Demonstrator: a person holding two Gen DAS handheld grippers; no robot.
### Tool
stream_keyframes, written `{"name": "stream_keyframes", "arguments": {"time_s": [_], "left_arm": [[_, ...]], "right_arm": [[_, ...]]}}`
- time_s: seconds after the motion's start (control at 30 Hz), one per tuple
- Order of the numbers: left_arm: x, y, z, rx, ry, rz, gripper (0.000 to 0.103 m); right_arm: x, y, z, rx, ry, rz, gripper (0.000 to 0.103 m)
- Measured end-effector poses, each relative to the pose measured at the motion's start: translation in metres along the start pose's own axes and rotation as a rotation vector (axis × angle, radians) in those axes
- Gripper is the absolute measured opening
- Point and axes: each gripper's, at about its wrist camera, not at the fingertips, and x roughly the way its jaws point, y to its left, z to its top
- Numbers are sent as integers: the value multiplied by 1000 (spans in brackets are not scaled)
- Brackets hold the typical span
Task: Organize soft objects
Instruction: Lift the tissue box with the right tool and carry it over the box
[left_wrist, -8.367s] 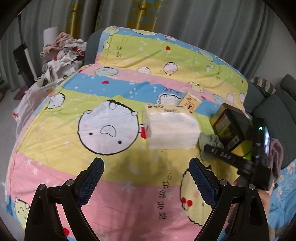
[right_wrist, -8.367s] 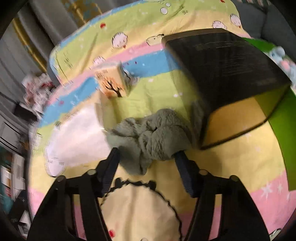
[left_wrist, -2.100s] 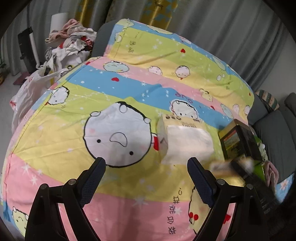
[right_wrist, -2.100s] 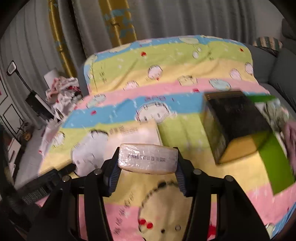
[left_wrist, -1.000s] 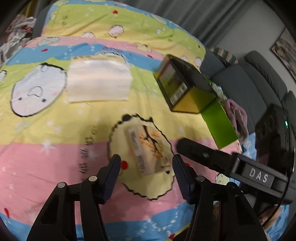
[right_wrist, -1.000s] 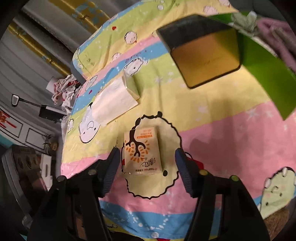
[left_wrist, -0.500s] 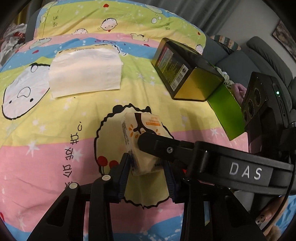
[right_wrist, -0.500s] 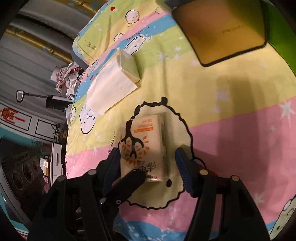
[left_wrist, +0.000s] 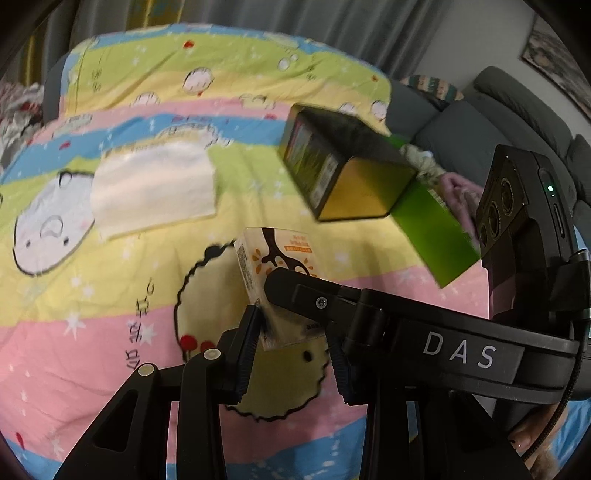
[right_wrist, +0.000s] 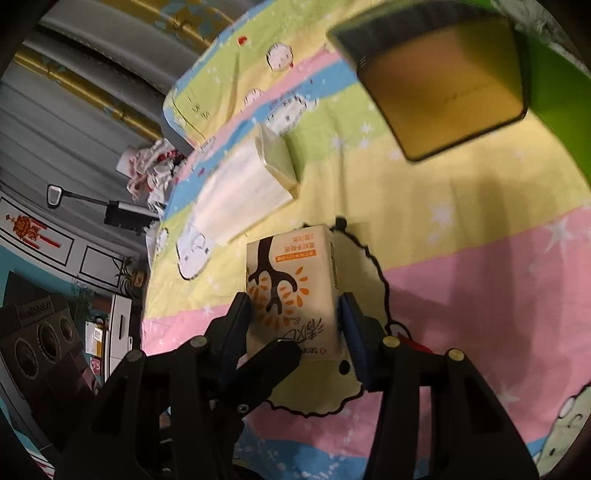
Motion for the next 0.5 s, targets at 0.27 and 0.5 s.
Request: {"name": "stream_keyframes", "arguments": {"time_s": [0.27,0.5], "left_arm": [[-31,-26,9,65,-69,-32,37],[-48,-41,12,121,-122,-49,37]], "right_arm": [[-40,14,-2,-19,-113,-4,49],[-66,24,-4,-50,-186,-7,49]]}}
